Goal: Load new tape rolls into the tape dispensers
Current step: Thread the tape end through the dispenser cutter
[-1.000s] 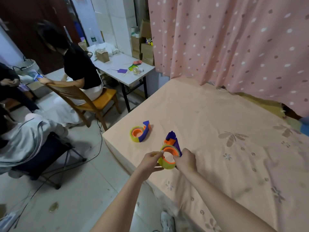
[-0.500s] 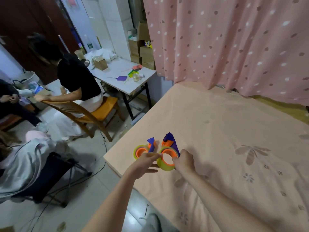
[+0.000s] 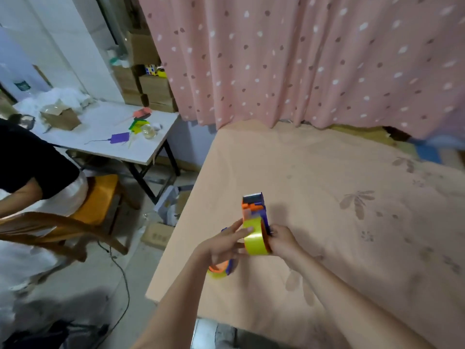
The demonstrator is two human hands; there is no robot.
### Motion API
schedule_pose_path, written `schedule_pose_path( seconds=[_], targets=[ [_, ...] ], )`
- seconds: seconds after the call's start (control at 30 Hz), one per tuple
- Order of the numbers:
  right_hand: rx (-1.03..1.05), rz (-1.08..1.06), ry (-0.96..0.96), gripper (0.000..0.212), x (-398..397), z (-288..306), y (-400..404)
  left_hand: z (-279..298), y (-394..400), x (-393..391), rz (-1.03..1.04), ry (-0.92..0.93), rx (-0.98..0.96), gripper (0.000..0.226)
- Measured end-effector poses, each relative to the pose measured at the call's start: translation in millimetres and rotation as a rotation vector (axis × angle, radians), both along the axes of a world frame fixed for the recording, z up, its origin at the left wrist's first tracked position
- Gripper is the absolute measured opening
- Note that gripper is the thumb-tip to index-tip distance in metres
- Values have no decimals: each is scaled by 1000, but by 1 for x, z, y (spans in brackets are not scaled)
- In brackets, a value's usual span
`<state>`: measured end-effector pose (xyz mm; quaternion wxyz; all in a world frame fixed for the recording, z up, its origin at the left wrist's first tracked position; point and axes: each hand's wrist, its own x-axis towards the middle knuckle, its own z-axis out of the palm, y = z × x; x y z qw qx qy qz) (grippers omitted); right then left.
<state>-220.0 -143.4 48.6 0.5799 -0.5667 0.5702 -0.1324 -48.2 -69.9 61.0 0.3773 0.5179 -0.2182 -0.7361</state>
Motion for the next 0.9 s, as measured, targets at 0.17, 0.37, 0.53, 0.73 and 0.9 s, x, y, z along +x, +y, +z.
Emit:
schedule_pose_path(
  seconds=[0.17,0.37,0.53,0.73,0.9],
  targets=[
    [0,-68,36,22,1,6,11,-9,-18,-4,-137,3,-29,76],
    [-256,13,249,19,-15,35,2,-16,-28,-11,-143,-138,-40,87],
    [-324,42,143,20,-16,51,-7,-9,-34,-17,-151,-103,-60,87],
    [-318,87,117,15,-13,60,-11,1,-42,-32,-176,-20,-137,83],
    [-296,24,52,12,-19,70,-13,3,-47,-40,-180,50,-155,78]
  ],
)
